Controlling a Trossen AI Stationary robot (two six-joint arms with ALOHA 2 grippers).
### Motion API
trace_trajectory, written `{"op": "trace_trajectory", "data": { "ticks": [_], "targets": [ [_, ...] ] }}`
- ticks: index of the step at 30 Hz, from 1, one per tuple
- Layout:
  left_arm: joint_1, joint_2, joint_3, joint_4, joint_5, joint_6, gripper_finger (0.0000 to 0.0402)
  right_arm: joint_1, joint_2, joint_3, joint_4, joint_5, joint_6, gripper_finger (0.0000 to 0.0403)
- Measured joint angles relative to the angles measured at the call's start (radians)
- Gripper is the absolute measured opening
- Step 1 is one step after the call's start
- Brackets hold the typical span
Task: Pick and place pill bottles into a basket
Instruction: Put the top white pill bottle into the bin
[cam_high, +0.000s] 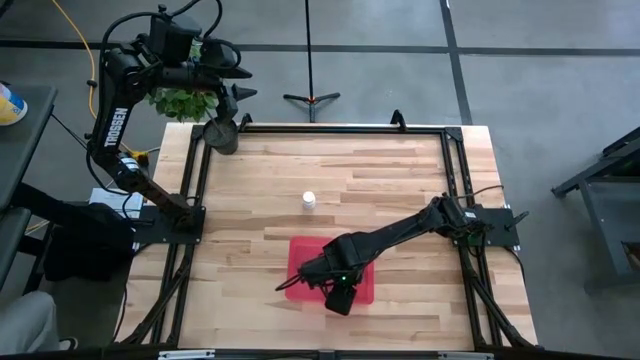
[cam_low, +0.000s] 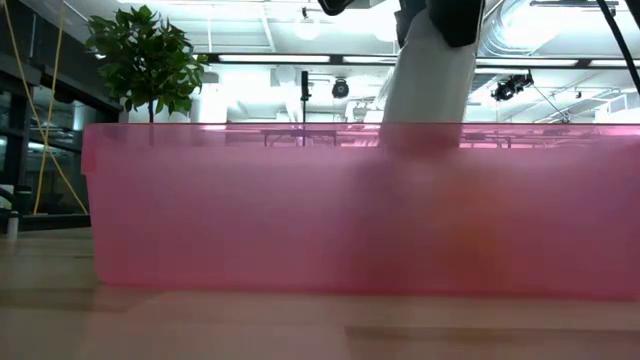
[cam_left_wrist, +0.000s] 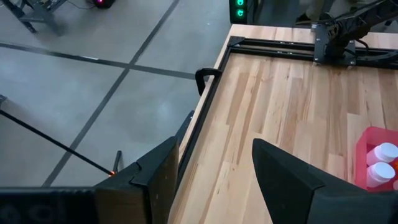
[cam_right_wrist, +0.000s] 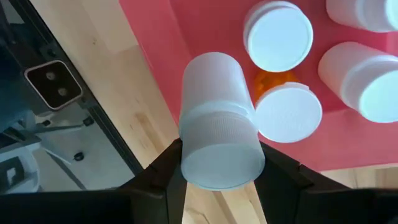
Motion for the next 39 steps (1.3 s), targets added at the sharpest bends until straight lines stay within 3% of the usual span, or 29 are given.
{"op": "trace_trajectory", "data": {
  "ticks": [14, 21, 39],
  "targets": [
    [0.000, 0.000, 0.000, 0.000, 0.000, 0.000, 0.0237, 0.000, 0.022, 0.000, -0.008, -0.015, 0.038, 0.0144],
    [0.000, 0.000, 0.000, -0.001, 0.000, 0.000, 0.0237, 0.004, 0.081, -0.001, -0.004, -0.072, 0.014, 0.0144],
    [0.000, 0.000, 0.000, -0.001, 0.002, -0.008, 0.0237, -0.007, 0.119, -0.001, 0.004, -0.087, -0.030, 0.0144]
  ]
}}
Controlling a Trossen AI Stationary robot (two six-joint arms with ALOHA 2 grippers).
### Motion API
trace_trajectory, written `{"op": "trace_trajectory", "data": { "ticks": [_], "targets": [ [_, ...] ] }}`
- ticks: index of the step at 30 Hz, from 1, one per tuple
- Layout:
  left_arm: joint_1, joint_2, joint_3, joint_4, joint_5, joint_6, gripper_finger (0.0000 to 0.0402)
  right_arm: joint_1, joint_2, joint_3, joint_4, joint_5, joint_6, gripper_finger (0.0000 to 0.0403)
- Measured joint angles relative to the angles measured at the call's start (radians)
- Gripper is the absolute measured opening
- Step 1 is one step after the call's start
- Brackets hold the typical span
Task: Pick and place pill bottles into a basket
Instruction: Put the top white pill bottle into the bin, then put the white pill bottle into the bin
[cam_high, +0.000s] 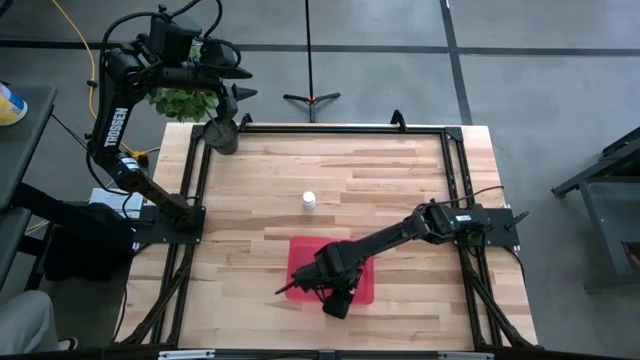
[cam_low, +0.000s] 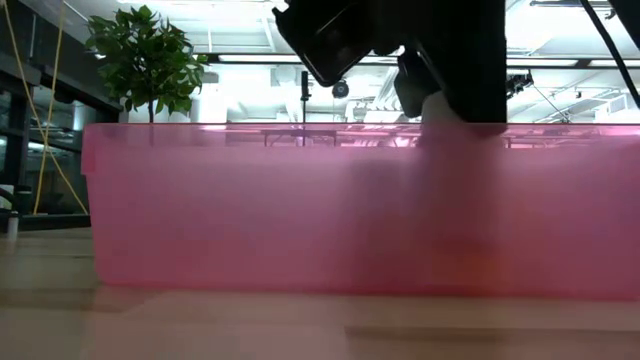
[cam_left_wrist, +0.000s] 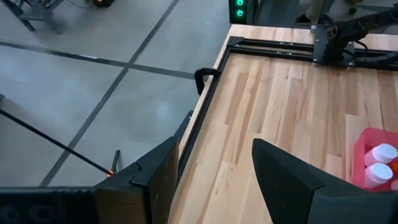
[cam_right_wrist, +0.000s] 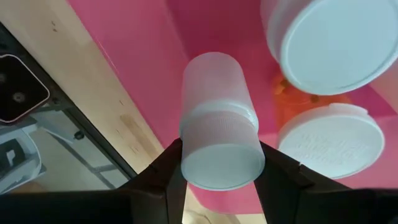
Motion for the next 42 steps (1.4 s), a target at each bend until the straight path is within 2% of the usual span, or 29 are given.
{"op": "trace_trajectory", "data": {
  "ticks": [26, 36, 42],
  "targets": [
    [0.000, 0.000, 0.000, -0.006, 0.008, -0.001, 0.0237, -0.049, 0.027, 0.000, -0.016, 0.040, -0.054, 0.0146],
    [0.000, 0.000, 0.000, -0.006, 0.008, -0.001, 0.0237, -0.046, 0.027, 0.000, -0.020, 0.060, -0.069, 0.0206],
    [0.000, 0.000, 0.000, -0.006, 0.008, -0.001, 0.0237, -0.046, 0.027, 0.000, -0.040, 0.059, -0.069, 0.0224]
  ]
}}
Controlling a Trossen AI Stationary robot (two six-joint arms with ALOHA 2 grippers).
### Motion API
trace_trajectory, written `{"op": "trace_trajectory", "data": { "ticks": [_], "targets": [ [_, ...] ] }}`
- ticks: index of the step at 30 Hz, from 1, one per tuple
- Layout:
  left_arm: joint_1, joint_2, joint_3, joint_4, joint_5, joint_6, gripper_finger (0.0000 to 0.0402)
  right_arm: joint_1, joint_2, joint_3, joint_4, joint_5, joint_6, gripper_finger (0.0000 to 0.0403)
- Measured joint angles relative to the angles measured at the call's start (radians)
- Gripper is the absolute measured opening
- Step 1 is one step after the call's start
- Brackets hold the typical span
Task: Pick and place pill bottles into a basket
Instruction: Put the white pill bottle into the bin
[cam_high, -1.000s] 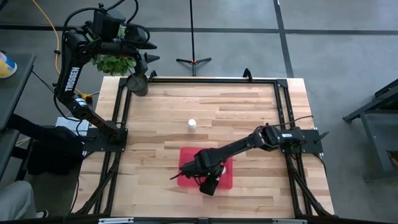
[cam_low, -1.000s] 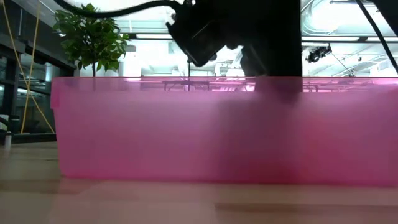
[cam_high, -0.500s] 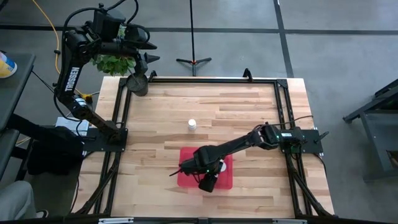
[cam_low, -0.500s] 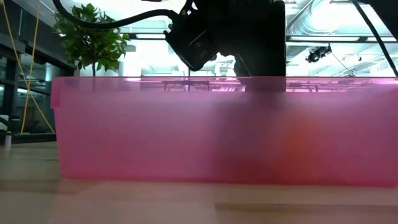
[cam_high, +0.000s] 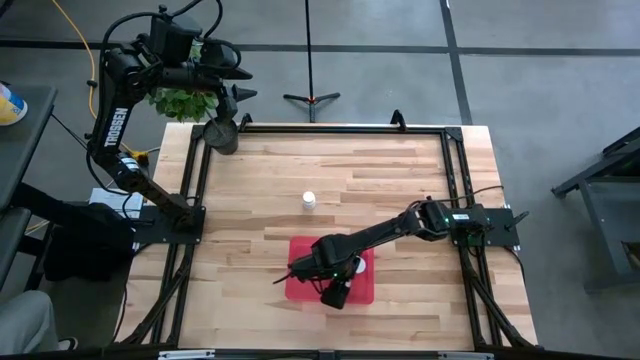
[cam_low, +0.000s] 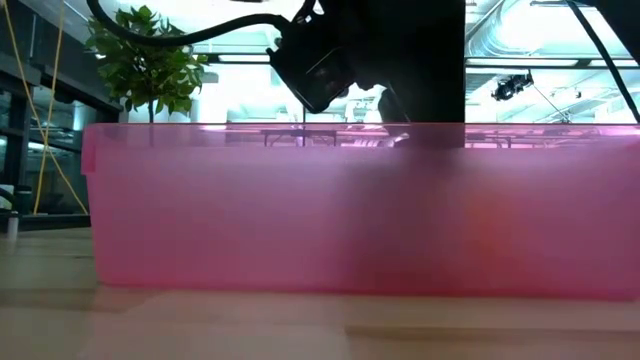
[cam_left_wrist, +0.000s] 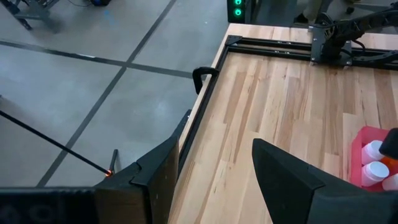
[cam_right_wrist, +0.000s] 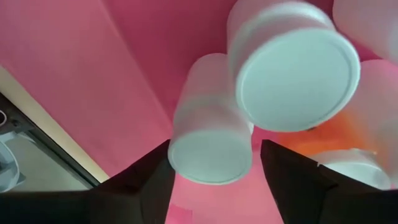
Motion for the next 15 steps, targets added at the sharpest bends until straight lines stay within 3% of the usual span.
{"op": "trace_trajectory", "data": {
  "ticks": [10, 15],
  "targets": [
    [0.000, 0.000, 0.000, 0.000, 0.000, 0.000, 0.0237, 0.000, -0.004, 0.004, -0.017, -0.013, -0.003, 0.0227],
    [0.000, 0.000, 0.000, 0.000, 0.000, 0.000, 0.0237, 0.000, -0.006, 0.077, -0.034, -0.007, -0.024, 0.0228]
  ]
}}
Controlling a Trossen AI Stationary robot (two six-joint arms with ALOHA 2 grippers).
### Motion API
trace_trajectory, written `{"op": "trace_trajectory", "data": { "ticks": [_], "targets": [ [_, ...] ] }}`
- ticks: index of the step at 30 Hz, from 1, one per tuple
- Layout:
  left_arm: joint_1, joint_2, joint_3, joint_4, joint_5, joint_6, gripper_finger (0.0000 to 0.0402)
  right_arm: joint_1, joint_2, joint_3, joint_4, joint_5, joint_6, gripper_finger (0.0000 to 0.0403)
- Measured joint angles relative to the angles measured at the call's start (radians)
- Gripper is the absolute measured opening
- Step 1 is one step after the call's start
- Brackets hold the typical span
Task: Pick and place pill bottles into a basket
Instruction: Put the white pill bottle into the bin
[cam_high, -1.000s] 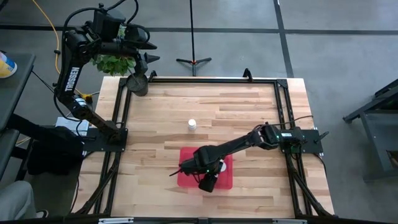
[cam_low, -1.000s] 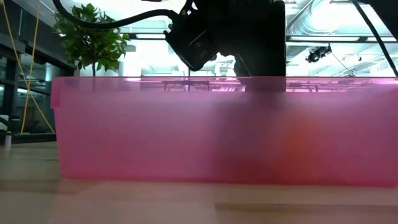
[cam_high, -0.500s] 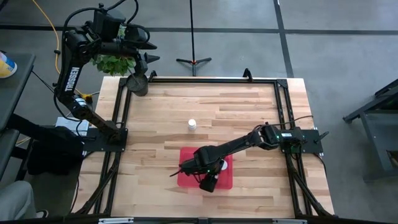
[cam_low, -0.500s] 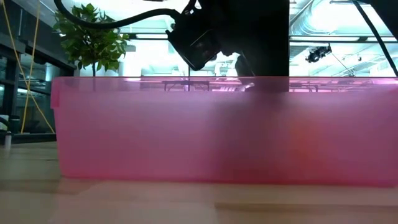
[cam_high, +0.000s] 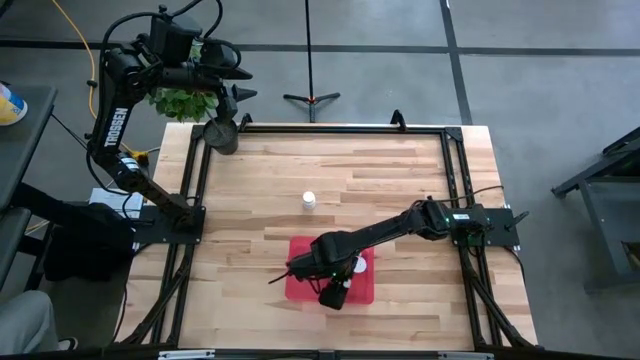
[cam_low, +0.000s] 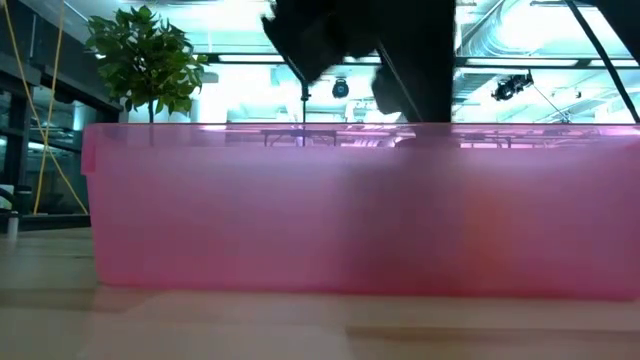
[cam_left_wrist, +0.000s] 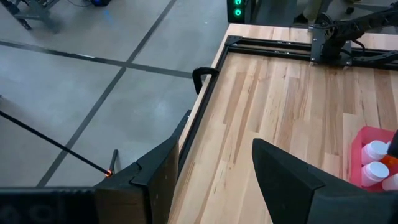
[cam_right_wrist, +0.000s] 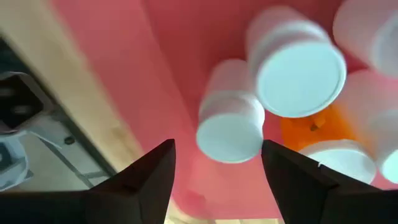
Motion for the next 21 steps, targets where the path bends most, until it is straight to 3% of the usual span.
{"op": "trace_trajectory", "data": {
  "ticks": [5, 8, 21],
  "targets": [
    [0.000, 0.000, 0.000, 0.000, 0.000, 0.000, 0.0237, 0.000, -0.002, 0.134, -0.008, 0.046, -0.020, 0.0225],
    [0.000, 0.000, 0.000, 0.000, 0.001, 0.000, 0.0237, -0.002, -0.052, 0.101, 0.059, 0.065, -0.016, 0.0225],
    [0.000, 0.000, 0.000, 0.003, 0.021, 0.000, 0.0237, -0.015, -0.116, 0.135, 0.070, 0.314, -0.112, 0.0227]
  ]
}}
